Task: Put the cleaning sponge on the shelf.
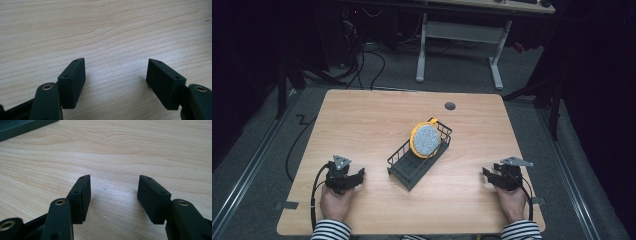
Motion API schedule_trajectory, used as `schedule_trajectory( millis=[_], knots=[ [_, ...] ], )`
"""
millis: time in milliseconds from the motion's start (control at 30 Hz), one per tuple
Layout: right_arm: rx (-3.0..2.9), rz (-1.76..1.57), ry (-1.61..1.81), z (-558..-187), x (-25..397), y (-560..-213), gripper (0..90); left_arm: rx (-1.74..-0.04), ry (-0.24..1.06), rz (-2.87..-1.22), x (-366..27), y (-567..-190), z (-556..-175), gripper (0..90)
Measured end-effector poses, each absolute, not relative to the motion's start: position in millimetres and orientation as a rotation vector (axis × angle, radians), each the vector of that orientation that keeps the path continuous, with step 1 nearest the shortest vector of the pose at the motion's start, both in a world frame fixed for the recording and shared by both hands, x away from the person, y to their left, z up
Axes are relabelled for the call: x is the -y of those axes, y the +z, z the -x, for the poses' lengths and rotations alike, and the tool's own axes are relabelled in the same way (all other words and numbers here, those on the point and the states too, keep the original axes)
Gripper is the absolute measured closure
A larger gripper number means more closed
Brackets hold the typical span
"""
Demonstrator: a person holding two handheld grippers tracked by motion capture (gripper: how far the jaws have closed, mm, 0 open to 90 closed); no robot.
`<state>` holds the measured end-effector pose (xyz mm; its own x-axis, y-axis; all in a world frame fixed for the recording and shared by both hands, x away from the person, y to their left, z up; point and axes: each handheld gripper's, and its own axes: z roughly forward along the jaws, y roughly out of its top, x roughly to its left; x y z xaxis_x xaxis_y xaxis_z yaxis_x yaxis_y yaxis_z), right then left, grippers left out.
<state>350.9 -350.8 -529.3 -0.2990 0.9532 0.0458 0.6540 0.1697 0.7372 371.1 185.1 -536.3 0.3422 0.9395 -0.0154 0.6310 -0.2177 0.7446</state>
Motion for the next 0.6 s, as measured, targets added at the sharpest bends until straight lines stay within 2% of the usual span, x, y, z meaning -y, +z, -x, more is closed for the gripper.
schedule_trajectory(
  millis=[267, 600],
  knots=[
    [-2.022, -1.477, 0.857, -350.7, 344.8, -530.0, 39.2, -1.372, 0.597, -1.944, -184.9, -536.4, -370.8, 31.9],
    [-2.022, -1.48, 0.857, -350.7, 345.0, -530.0, 39.0, -1.372, 0.598, -1.944, -184.9, -536.4, -370.8, 31.9]
  ],
)
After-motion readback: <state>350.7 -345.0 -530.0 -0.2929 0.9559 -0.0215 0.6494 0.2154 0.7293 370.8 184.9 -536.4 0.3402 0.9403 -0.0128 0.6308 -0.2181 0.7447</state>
